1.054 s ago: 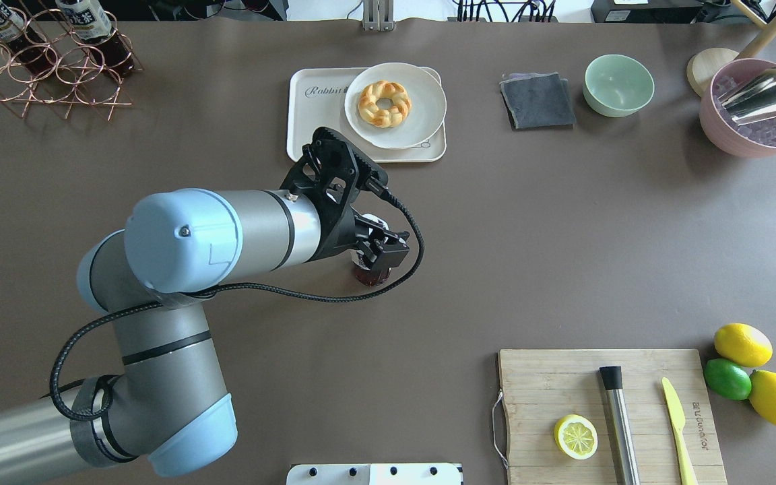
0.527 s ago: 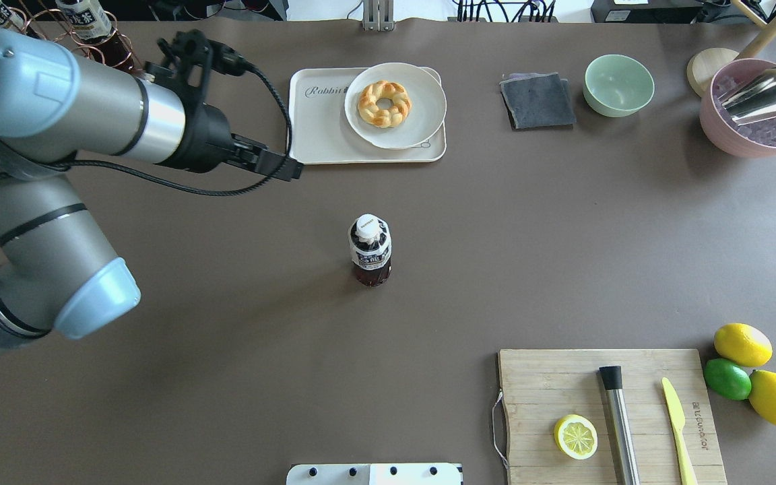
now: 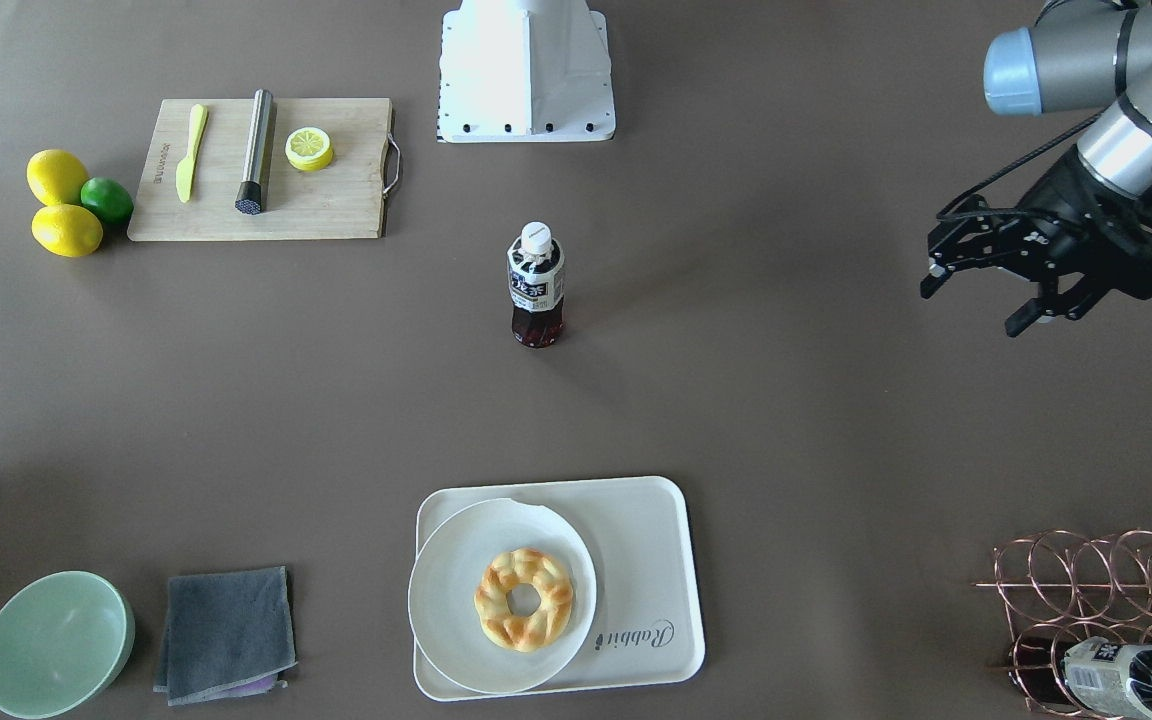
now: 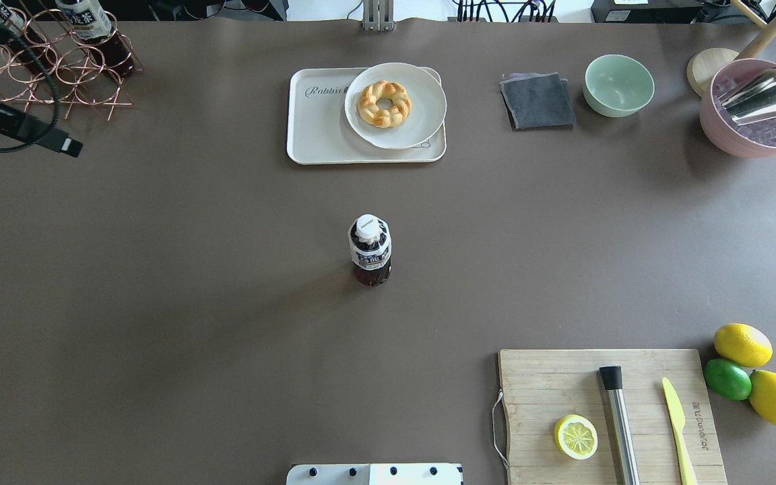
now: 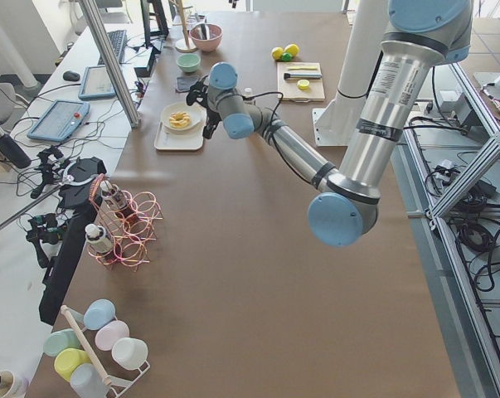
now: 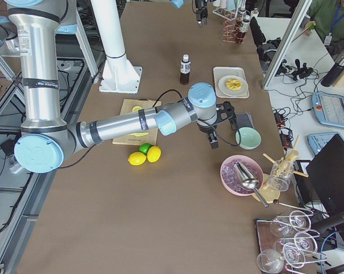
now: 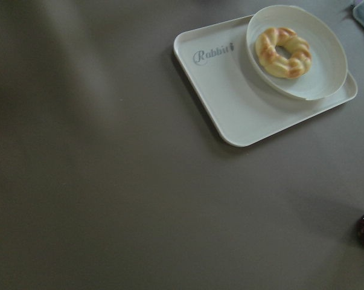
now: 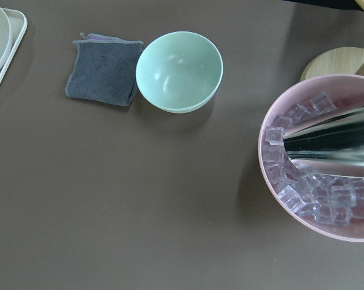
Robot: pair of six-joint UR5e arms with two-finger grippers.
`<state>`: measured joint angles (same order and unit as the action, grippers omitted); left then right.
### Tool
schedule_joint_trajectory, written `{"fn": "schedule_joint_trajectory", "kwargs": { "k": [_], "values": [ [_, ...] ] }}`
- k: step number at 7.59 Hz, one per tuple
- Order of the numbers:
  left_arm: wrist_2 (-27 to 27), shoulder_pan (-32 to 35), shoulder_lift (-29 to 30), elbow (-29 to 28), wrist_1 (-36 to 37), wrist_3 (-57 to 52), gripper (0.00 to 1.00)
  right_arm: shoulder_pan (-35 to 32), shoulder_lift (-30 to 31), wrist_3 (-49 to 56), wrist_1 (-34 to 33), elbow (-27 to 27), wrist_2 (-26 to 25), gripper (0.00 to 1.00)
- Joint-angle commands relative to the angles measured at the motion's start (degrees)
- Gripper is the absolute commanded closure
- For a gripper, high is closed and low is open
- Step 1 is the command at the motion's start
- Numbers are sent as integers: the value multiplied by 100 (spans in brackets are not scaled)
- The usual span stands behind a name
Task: Place tea on tray
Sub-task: 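Open the left gripper and withdraw the left arm from the bottle, then reach the right gripper to the standing bottle and grasp it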
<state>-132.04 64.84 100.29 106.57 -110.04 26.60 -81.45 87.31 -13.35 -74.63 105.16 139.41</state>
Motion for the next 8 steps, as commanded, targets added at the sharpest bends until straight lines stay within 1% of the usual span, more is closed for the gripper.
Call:
{"fn": "schedule_joint_trajectory", "kwargs": {
  "k": [1,2,3,4,5,6,8],
  "values": [
    [-24,1263,-886,-39,1804,-2781,2,496,-467,-264,2,126,-19,0],
    [-15,1651,-1227,-100,1976,-3471,2,751,-652,-300,10,275,-10,0],
    [-6,1915,-1370,-249,1969,-3834,2,1102,-880,-300,80,477,-10,0],
    [-23,2083,-1615,-355,1952,-3994,2,1575,-1083,-335,533,496,-37,0],
    [-41,2103,-1722,-373,1899,-3987,2,2067,-1302,-527,1016,401,-193,0],
    [-50,2094,-1732,-426,1899,-3953,2,2533,-1679,-981,1256,408,-630,0],
    [-94,2094,-1714,-531,1899,-3952,2,3718,-2277,-1730,1408,443,-2156,0]
  ]
}}
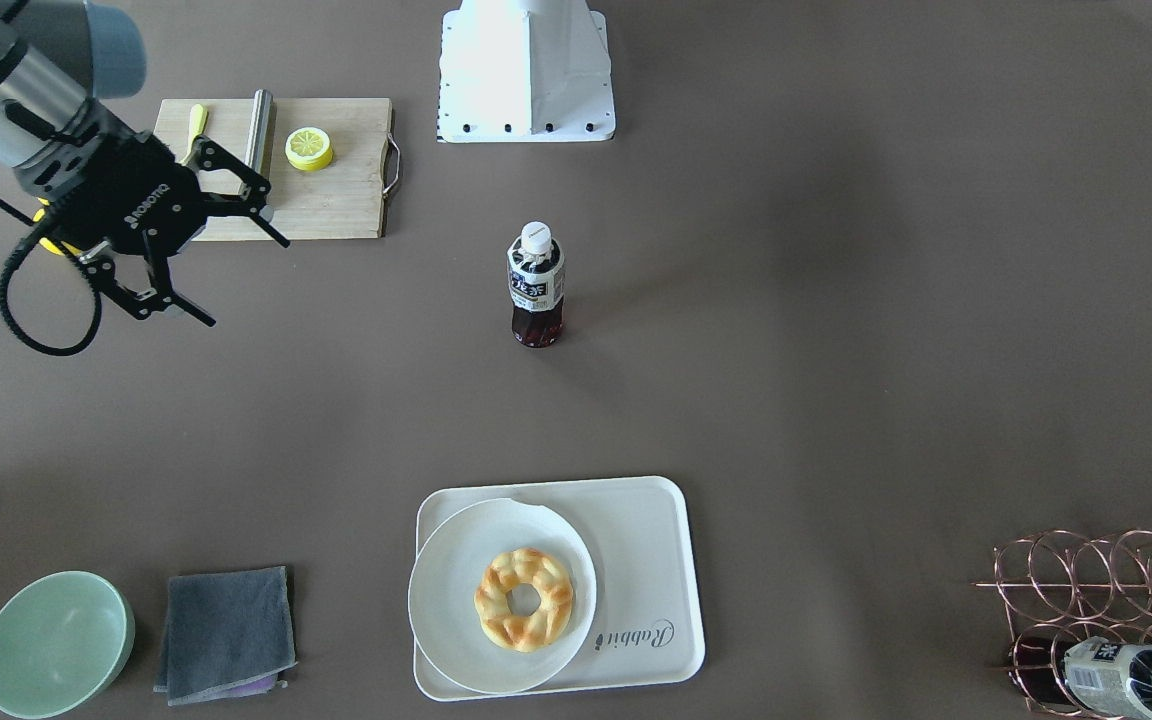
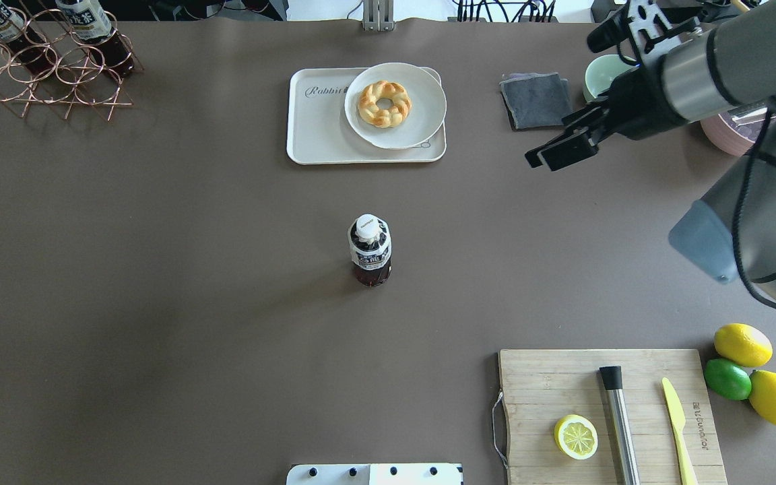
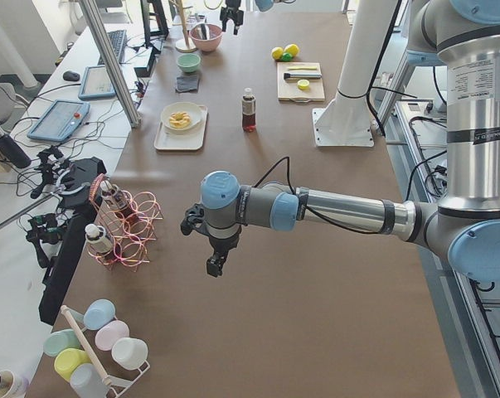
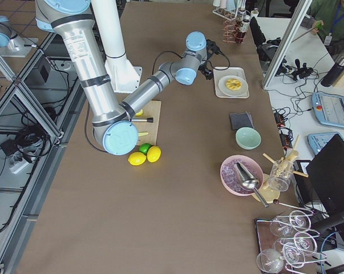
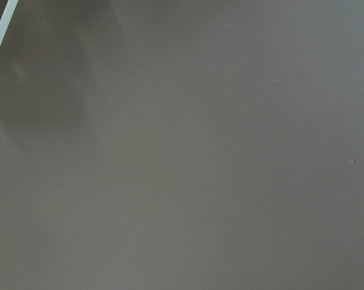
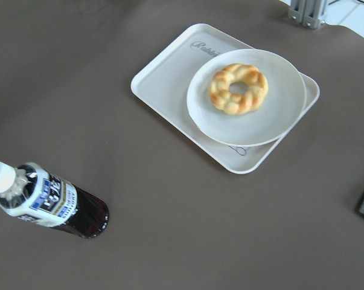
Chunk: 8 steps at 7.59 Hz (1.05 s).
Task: Place tea on tray
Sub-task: 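Reach the right gripper to the standing bottle and grasp it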
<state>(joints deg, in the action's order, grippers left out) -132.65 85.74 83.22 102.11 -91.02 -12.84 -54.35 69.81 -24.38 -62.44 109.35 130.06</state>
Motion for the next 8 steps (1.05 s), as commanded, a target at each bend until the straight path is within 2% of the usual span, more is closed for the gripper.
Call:
{"fn": "schedule_joint_trajectory", "kwargs": {
  "k": [1,3,5,6,8],
  "values": [
    [-51,4,10,-94,-3,-8,2,1441,-765,-890,179,51,-1811,0],
    [-51,4,28,-138,-12,-8,2,2319,-986,-1007,171,60,-3224,0],
    [-51,4,19,-147,-3,-16,2,2945,-996,-1007,162,60,-4151,0],
    [-60,4,19,-165,-3,-16,2,3209,-1004,-998,153,52,-4503,0],
    [-51,4,10,-165,-3,-25,2,3317,-987,-990,153,17,-4699,0]
  ]
}}
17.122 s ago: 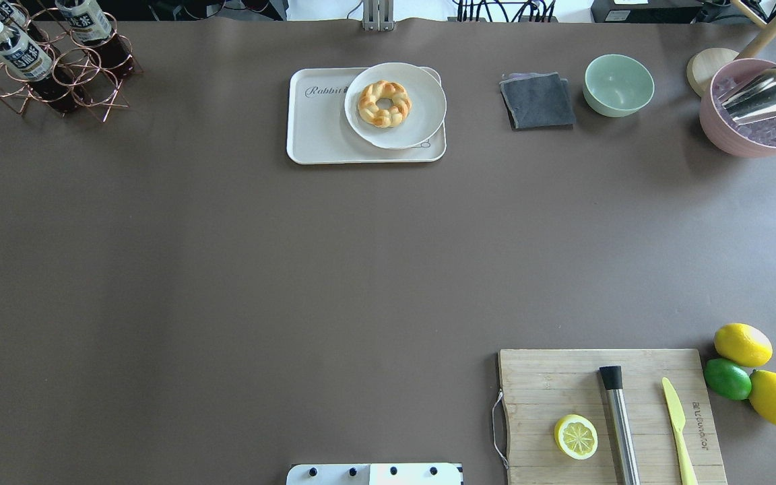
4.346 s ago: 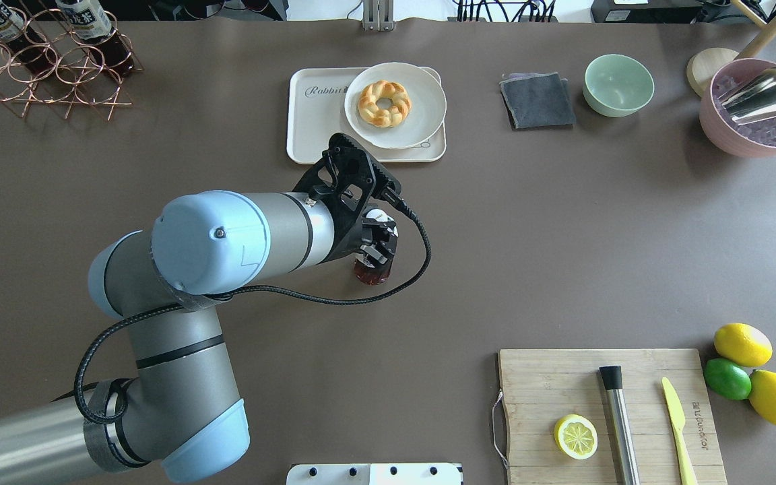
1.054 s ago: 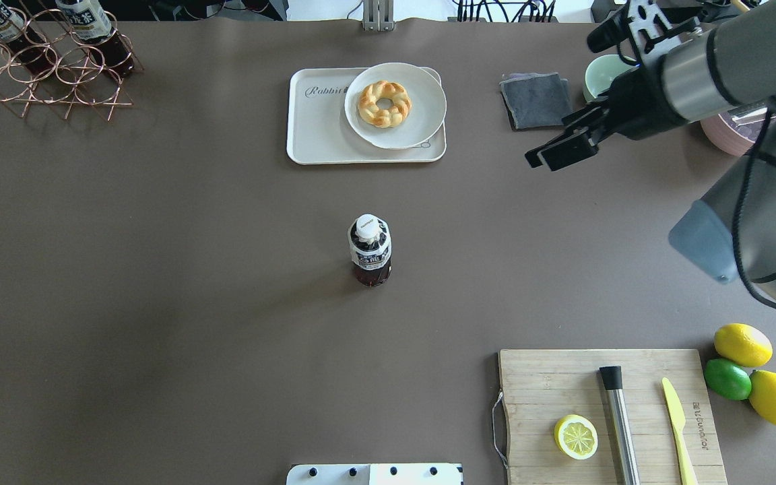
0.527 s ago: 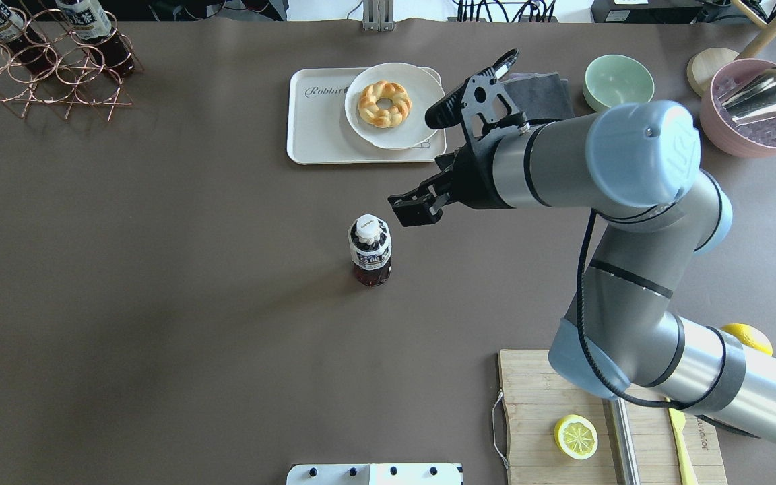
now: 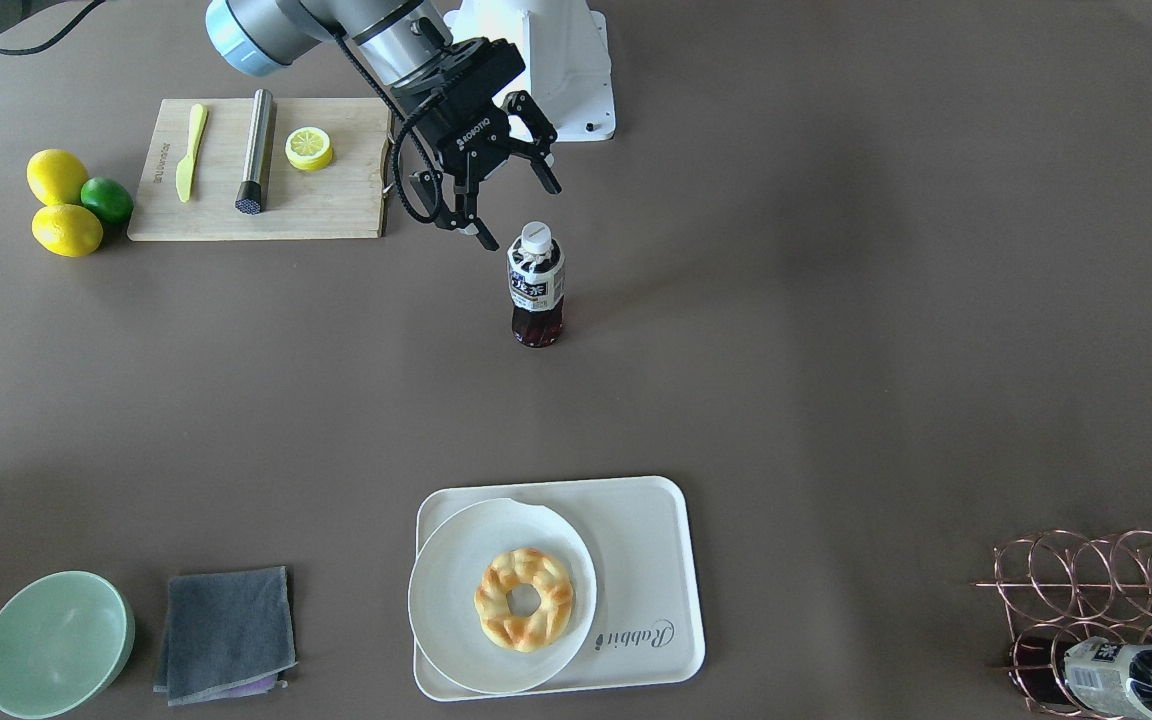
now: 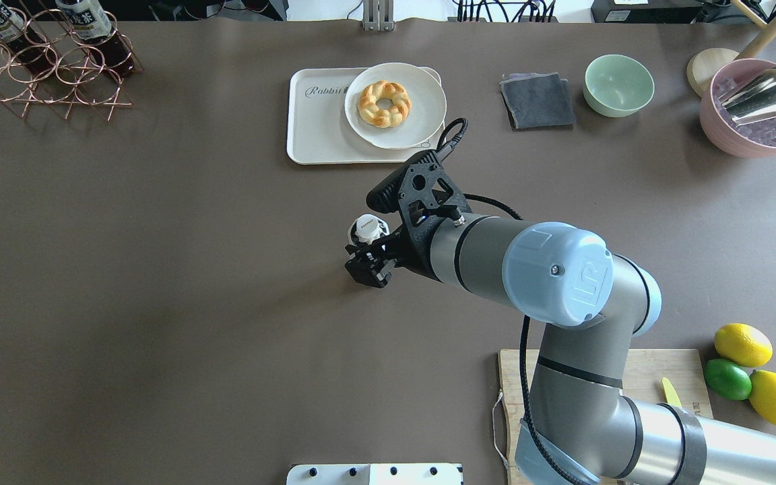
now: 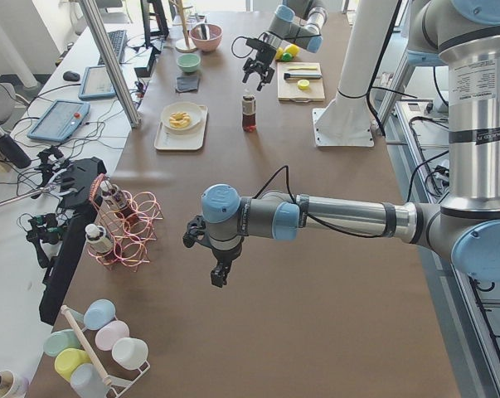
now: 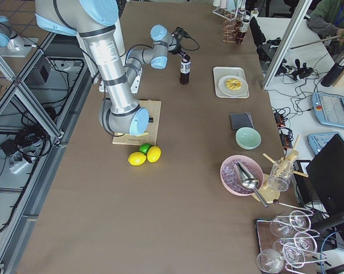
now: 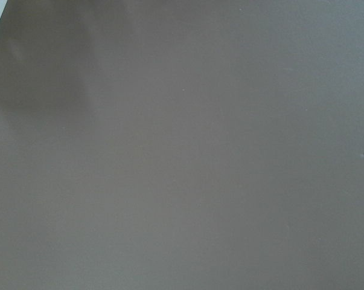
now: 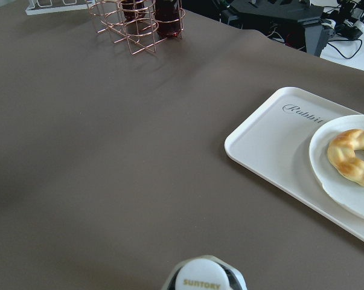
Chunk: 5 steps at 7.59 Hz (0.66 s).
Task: Place tea on tray
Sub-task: 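Reach the right gripper to the standing bottle and grasp it, then lift the bottle with the right gripper and carry it toward the tray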
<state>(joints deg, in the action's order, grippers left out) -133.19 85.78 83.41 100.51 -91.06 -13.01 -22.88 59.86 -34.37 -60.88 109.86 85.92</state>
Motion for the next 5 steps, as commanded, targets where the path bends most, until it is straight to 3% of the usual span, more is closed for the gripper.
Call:
{"fn": "schedule_joint_trajectory", "kwargs": {
  "k": [1,5],
  "values": [
    [-5,0,-26,3,-8,-17,2,188,-1,36,6,-61,-364,0],
    [-6,9,-44,12,-8,-35,2,188,-9,-8,24,-123,-620,1]
  ]
}}
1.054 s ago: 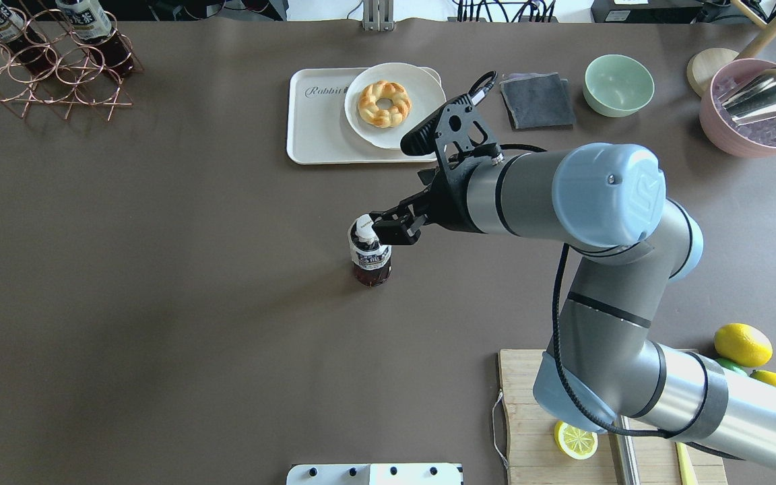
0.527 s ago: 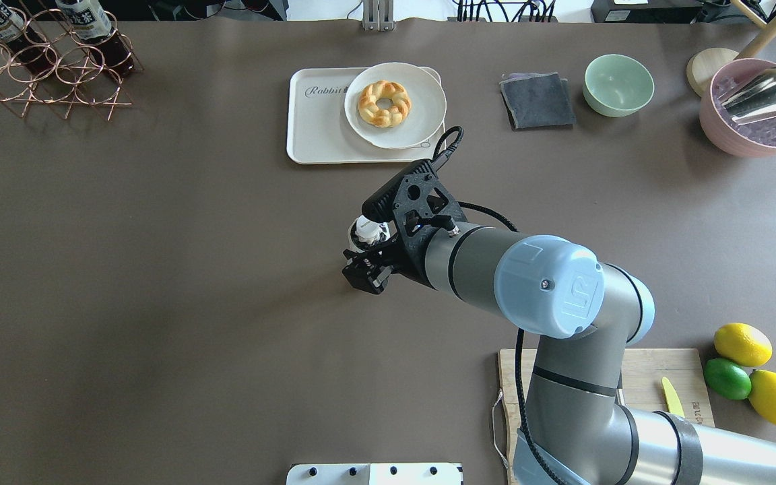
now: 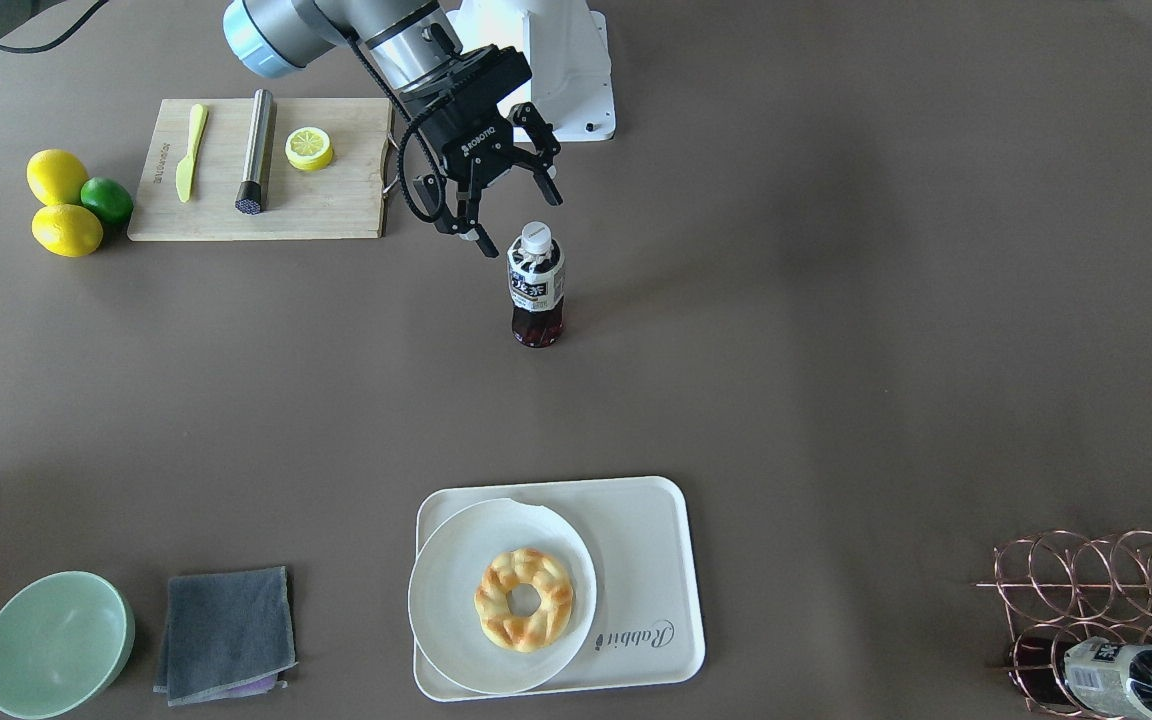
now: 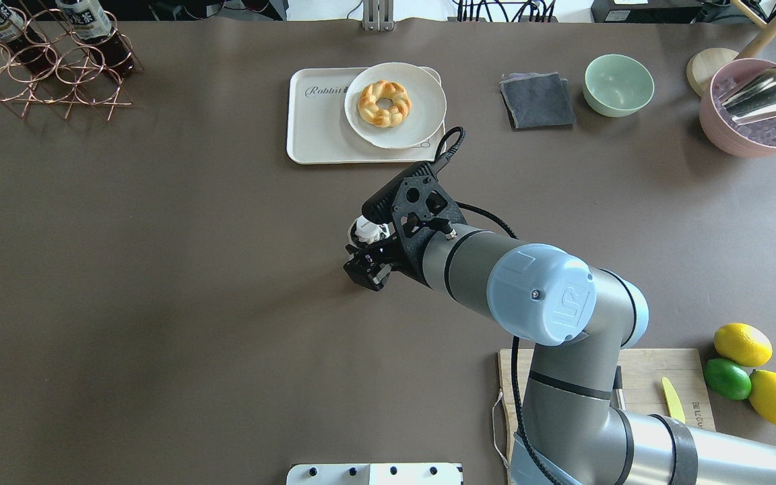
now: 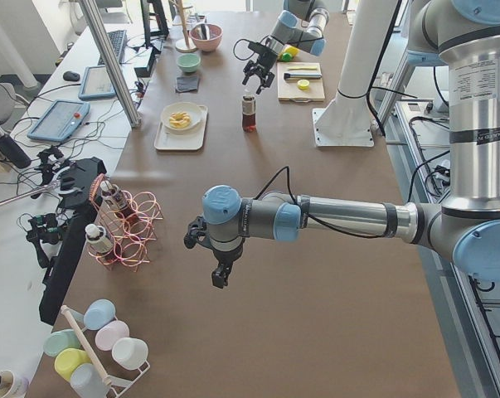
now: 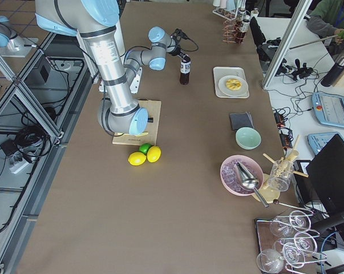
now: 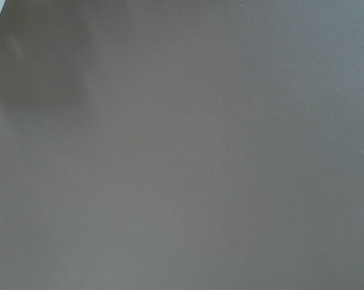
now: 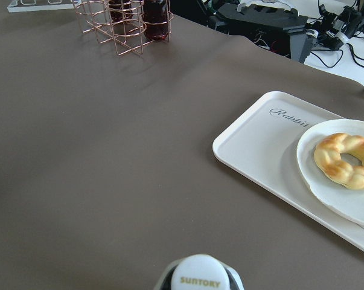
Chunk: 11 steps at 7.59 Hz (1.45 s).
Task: Place tea on tray
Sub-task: 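Lift the bottle with the right gripper and carry it toward the tray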
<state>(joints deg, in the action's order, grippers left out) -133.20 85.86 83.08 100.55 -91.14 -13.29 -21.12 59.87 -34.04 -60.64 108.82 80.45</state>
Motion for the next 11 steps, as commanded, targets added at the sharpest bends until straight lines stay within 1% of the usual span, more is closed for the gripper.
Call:
{"fn": "schedule_joint_trajectory", "kwargs": {
  "k": [1,2,4,8,9,10,11],
  "values": [
    [-4,1,-11,8,0,-7,2,20,-10,-41,8,-27,-91,2],
    [-4,1,-11,8,0,-7,2,37,-19,-41,8,-45,-91,4],
    [-4,1,-11,8,0,-7,2,73,-369,-59,8,-316,-205,6],
    [-4,1,-11,8,0,-7,2,64,-256,-59,17,-309,-197,11],
    [-4,1,-3,17,0,-7,2,64,-256,-59,17,-291,-197,16],
    [-4,1,-11,26,0,-7,2,64,-265,-59,8,-282,-197,37],
    [-4,1,-11,26,0,-7,2,64,-265,-163,17,-274,-197,92]
  ]
}}
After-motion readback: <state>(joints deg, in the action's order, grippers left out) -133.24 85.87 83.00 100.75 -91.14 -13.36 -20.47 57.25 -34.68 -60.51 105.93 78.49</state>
